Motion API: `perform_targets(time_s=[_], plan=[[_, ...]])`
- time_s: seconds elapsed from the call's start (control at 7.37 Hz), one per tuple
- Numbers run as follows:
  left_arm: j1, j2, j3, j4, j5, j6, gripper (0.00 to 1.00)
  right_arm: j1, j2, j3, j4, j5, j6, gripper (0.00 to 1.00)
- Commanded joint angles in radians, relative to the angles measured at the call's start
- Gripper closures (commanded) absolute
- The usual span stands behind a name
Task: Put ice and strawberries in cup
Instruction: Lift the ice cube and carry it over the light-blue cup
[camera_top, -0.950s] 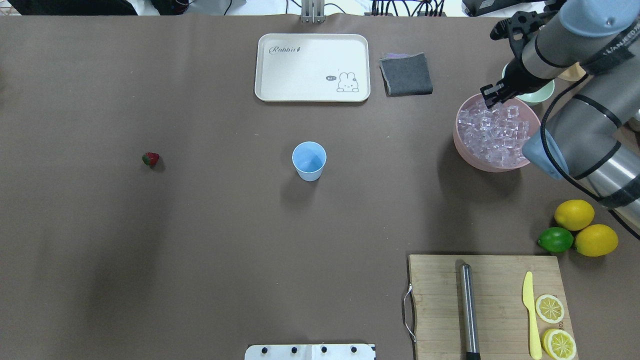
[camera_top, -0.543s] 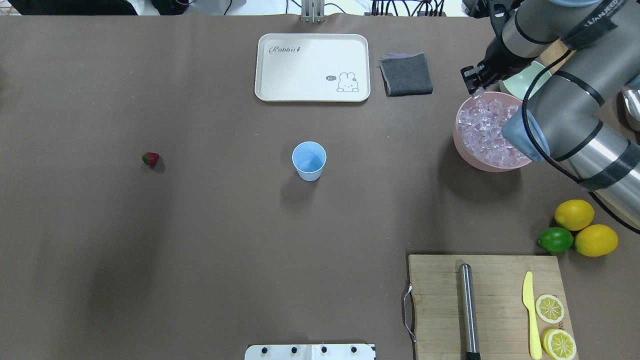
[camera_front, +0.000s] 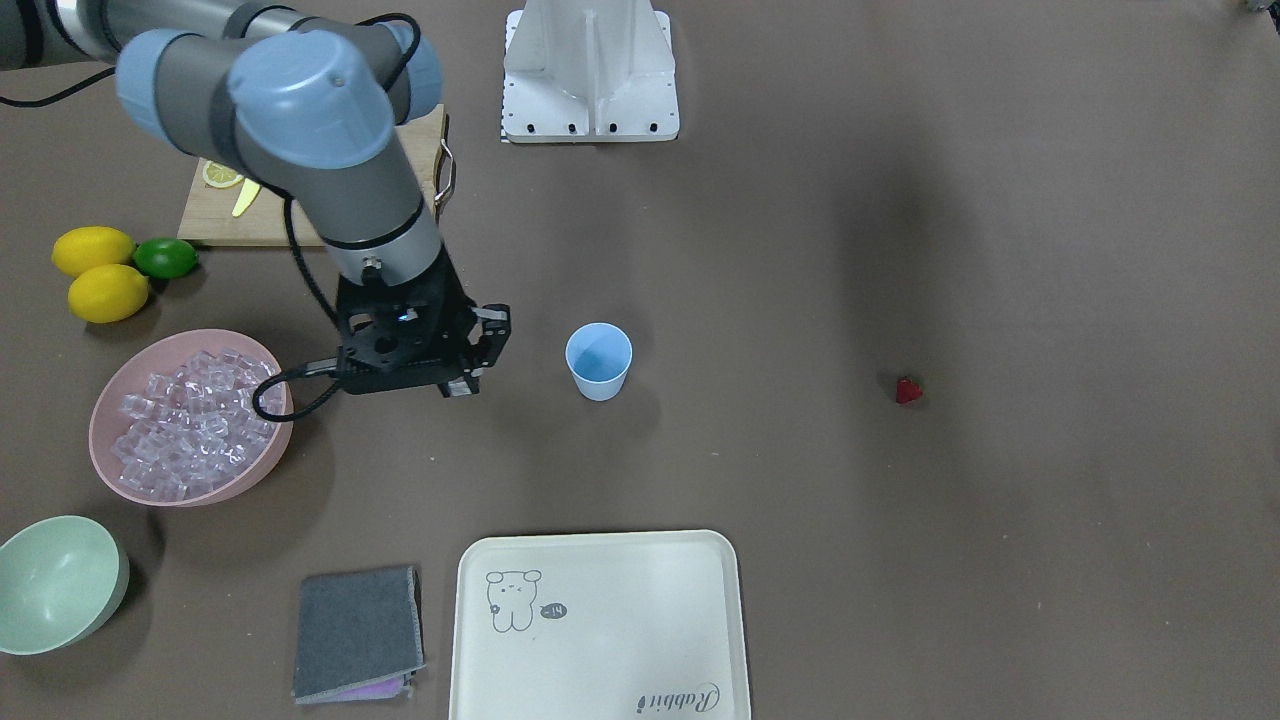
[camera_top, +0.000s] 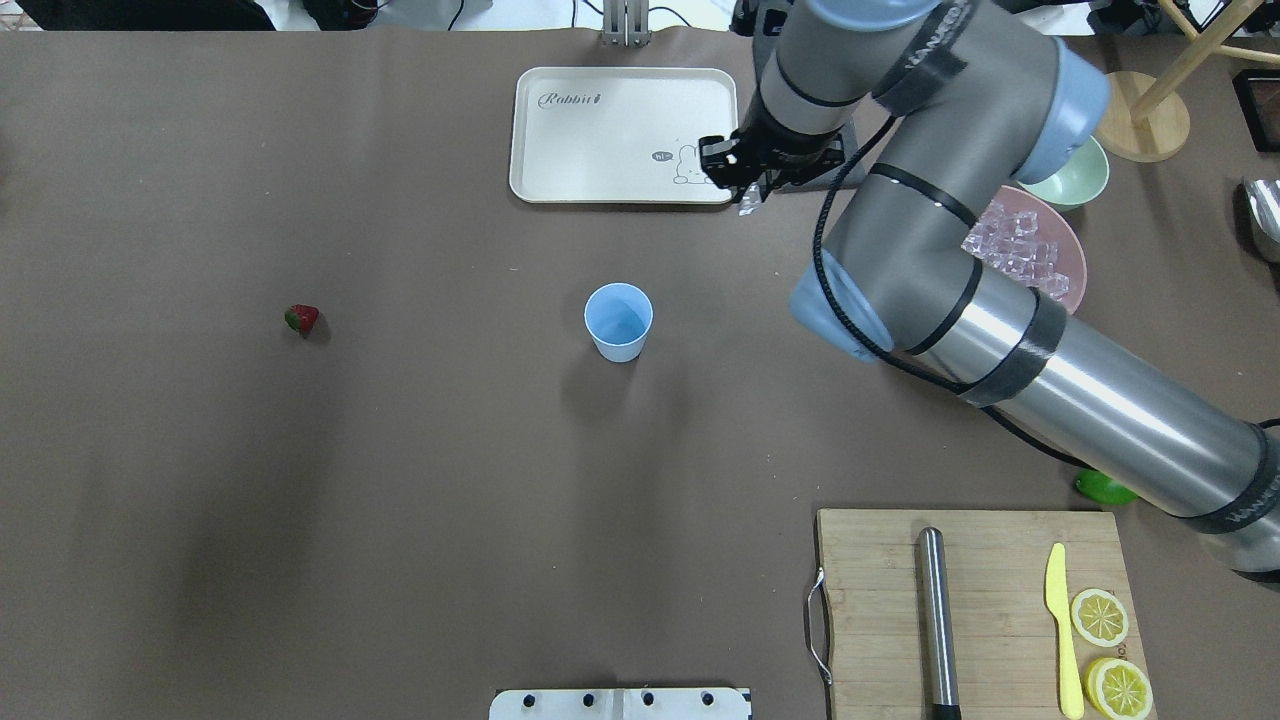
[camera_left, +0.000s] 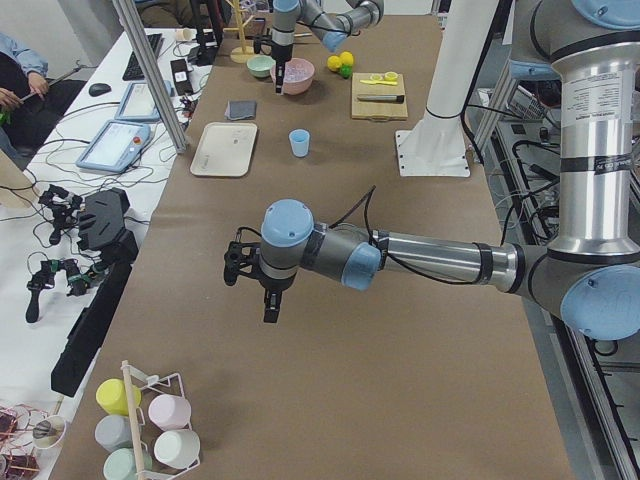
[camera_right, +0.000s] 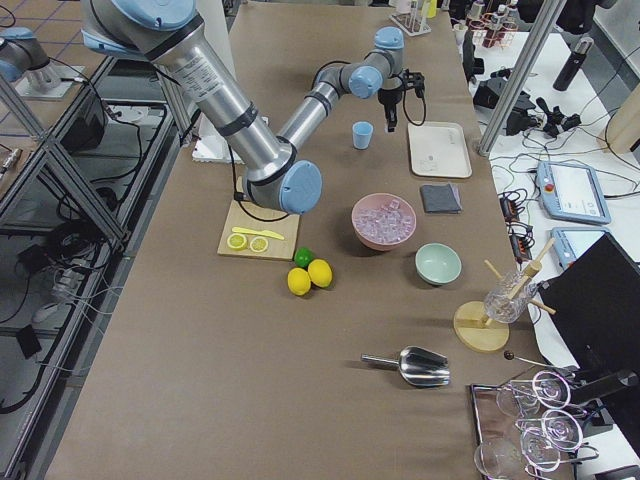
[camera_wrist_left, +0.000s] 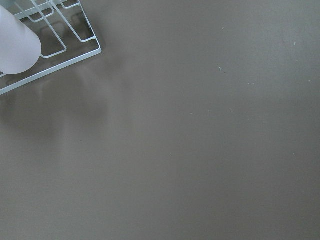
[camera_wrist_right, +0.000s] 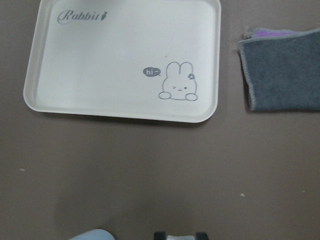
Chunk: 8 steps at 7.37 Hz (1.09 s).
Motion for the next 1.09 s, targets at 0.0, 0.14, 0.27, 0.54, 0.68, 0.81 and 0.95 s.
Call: perform_targets(time_s=[0.0, 0.14, 0.27, 0.54, 0.68, 0.81, 0.95], plan=[[0.002, -0.002, 0.000, -0.001, 0.000, 0.000, 0.02, -0.109, 0.061, -0.099, 0.050, -0.124, 0.094, 1.00], [0.002, -0.004, -0.001, -0.001, 0.000, 0.000, 0.02, -0.134, 0.063, -0.118, 0.091, -0.136, 0.129, 1.00], [0.002, -0.010, -0.001, -0.001, 0.000, 0.000, 0.02, -0.157, 0.064, -0.116, 0.095, -0.155, 0.134, 1.00], [0.002, -0.027, 0.011, 0.002, 0.000, 0.000, 0.02, -0.201, 0.064, -0.116, 0.099, -0.195, 0.167, 1.00], [0.002, -0.028, 0.019, 0.000, 0.000, 0.000, 0.02, -0.214, 0.073, -0.118, 0.099, -0.196, 0.169, 1.00], [0.002, -0.028, 0.022, 0.000, 0.000, 0.000, 0.02, -0.226, 0.073, -0.118, 0.099, -0.218, 0.169, 1.00], [0.002, -0.028, 0.023, 0.000, -0.002, 0.000, 0.02, -0.238, 0.073, -0.122, 0.101, -0.239, 0.171, 1.00]])
